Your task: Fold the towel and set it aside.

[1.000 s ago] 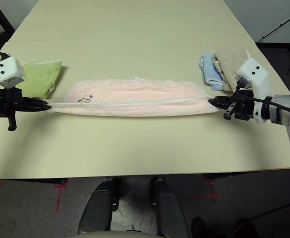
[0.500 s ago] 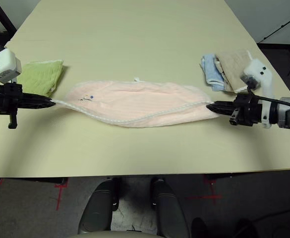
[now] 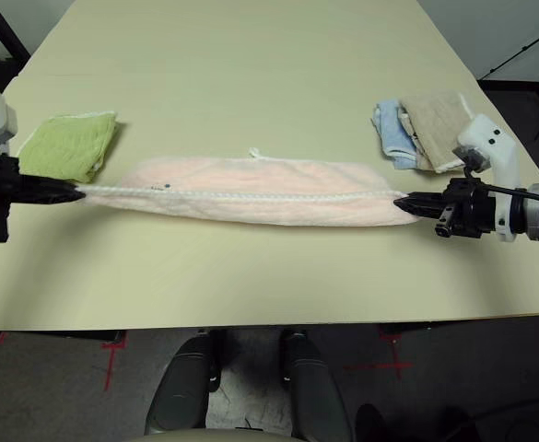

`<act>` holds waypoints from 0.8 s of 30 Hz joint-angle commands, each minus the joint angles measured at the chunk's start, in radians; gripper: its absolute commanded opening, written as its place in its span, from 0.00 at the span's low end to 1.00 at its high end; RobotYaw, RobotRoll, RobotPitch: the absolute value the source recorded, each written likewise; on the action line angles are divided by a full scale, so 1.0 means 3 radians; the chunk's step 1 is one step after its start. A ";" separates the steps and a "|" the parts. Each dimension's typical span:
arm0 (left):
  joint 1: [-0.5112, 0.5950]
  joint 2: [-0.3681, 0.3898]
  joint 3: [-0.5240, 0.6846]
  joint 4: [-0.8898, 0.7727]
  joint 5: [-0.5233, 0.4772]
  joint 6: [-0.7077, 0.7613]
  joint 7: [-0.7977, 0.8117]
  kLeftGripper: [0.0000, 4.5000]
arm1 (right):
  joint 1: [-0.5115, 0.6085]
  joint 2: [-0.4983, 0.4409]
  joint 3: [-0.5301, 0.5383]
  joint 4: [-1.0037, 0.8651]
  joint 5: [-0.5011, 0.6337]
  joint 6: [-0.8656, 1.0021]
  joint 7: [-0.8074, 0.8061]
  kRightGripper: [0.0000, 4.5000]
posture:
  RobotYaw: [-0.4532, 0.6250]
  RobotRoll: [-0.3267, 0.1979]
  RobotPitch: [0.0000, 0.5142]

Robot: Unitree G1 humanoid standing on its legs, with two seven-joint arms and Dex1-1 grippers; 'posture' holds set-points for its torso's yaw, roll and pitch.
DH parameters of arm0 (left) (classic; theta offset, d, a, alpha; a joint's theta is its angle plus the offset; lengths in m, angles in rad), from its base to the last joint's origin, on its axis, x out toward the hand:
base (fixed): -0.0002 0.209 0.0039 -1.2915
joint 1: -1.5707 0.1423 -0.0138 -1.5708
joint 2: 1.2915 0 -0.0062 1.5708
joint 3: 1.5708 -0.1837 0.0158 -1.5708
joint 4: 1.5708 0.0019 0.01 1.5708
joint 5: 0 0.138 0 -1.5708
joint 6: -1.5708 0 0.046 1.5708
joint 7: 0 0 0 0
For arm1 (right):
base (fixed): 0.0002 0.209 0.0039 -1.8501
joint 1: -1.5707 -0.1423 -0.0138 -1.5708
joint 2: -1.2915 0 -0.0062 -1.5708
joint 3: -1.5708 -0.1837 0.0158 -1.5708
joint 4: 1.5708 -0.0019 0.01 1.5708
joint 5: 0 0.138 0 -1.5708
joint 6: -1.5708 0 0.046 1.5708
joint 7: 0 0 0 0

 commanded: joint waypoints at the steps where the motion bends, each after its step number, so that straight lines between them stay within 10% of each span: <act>1: 0.0081 0.0062 0.0052 -0.0227 -0.0105 0.0087 0.0013 0.01 | -0.0096 0.0068 0.0077 0.0152 -0.0130 -0.0110 -0.0114 0.00 | 0.66 0.62 0.41; 24: -0.1007 -0.0858 -0.0721 0.0864 0.0656 -0.0594 0.0648 0.01 | -0.0676 0.0559 0.0222 0.0775 -0.0769 -0.0514 -0.1042 0.00 | 0.60 0.62 0.40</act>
